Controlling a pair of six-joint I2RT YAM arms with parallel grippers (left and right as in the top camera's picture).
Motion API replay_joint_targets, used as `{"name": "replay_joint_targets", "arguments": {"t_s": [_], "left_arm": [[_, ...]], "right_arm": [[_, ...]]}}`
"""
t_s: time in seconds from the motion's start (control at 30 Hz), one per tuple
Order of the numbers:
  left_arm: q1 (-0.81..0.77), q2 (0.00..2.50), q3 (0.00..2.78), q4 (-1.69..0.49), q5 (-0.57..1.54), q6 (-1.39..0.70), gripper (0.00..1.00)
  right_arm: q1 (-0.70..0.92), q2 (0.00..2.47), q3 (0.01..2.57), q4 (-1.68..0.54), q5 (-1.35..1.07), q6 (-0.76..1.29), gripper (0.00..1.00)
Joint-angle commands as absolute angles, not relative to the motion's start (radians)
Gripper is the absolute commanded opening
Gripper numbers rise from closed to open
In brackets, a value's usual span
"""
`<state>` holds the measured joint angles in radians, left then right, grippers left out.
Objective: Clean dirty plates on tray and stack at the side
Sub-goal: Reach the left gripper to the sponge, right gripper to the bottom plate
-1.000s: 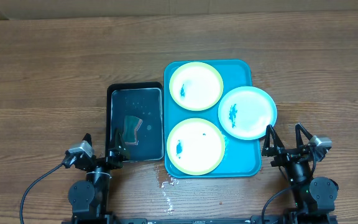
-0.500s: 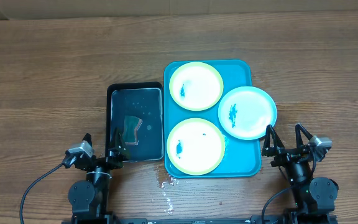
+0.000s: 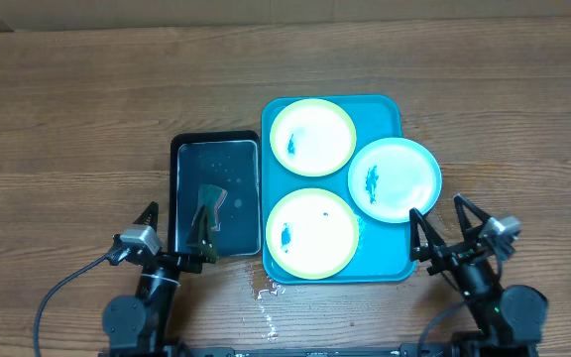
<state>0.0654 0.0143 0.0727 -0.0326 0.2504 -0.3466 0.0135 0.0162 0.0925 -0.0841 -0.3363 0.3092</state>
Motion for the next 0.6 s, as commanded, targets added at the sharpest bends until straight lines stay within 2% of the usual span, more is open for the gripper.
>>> {"name": "replay_joint_targets", "arguments": {"t_s": [0.0, 0.2, 0.3, 0.33, 0.43, 0.57], "left_arm": [[0.061, 0.052, 0.266, -0.126, 0.268, -0.167, 1.00], [0.060, 0.323, 0.599, -0.472, 0.248, -0.134, 1.00], [0.059, 0.507, 0.779, -0.658, 0.276, -0.134, 1.00], [0.057, 0.620, 0.888, -0.768, 0.297, -0.134, 1.00], [0.057, 0.768, 1.023, -0.895, 0.308, -0.134, 1.00], [0.057, 0.897, 1.106, -0.987, 0.308, -0.135, 1.00]], "right_arm": [[0.011, 0.065, 0.308, -0.141, -0.369, 0.263, 1.00], [0.011, 0.370, 0.687, -0.545, -0.368, 0.257, 1.00], [0.011, 0.572, 0.877, -0.777, -0.368, 0.257, 1.00], [0.011, 0.702, 0.985, -0.915, -0.369, 0.257, 1.00], [0.011, 0.856, 1.087, -1.014, -0.373, 0.265, 1.00], [0.011, 0.999, 1.114, -1.040, -0.533, 0.279, 0.99]]}}
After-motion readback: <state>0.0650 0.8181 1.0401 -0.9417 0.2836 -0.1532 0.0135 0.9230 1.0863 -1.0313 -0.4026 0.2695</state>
